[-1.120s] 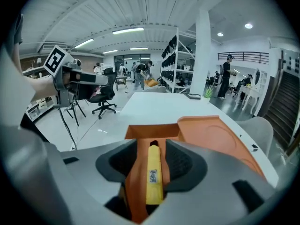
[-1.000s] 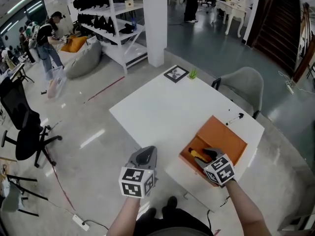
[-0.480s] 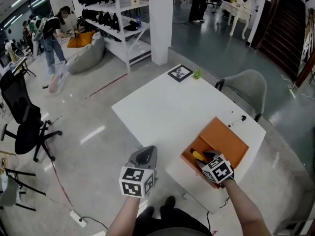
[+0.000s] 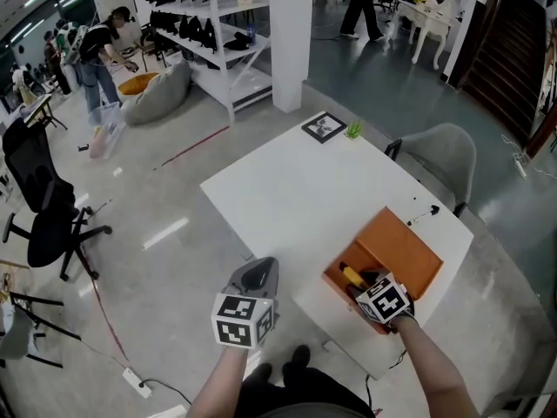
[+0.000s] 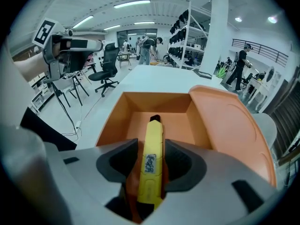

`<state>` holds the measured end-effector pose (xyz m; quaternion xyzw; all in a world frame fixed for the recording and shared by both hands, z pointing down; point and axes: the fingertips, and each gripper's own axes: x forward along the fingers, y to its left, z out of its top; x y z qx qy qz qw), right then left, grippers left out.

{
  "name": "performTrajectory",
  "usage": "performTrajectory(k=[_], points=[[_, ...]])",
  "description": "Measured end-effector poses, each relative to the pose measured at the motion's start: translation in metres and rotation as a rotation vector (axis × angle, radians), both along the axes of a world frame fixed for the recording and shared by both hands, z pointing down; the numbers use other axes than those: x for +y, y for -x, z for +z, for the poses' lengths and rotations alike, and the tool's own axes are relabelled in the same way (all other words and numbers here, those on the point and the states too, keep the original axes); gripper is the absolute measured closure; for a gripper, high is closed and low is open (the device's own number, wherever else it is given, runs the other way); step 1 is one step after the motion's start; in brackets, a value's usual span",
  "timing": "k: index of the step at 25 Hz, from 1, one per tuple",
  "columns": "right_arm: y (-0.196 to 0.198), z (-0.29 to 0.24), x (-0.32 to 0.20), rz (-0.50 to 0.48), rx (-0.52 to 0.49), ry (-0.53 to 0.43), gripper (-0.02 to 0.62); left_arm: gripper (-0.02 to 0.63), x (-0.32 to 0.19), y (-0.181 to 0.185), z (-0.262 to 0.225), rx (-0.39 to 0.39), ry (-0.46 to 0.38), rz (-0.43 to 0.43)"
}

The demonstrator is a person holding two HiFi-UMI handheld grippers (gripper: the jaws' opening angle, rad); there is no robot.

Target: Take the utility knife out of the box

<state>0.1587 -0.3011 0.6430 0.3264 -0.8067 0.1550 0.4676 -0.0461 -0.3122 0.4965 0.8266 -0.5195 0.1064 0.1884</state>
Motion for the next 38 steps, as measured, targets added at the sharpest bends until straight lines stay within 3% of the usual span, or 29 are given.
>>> performTrajectory(k=[14,21,38], points=[[0.0006,0.0022,0.0012,0.029,-0.047,0.043,0.430,0.588,0.0007,-0.0021,0.0032,0.004,0.014,0.014],[0.0010,0.0022,0.0035,0.022,-0.040,0.040,0.466,0.588,0.0020,-0.0058,0.0046,0.007,0.017,0.022],[0.0010,-0.0012,0.0058,0.052,-0.043,0.001,0.479,0.588,0.0023,-0.0003,-0.0033,-0.007,0.004,0.033]])
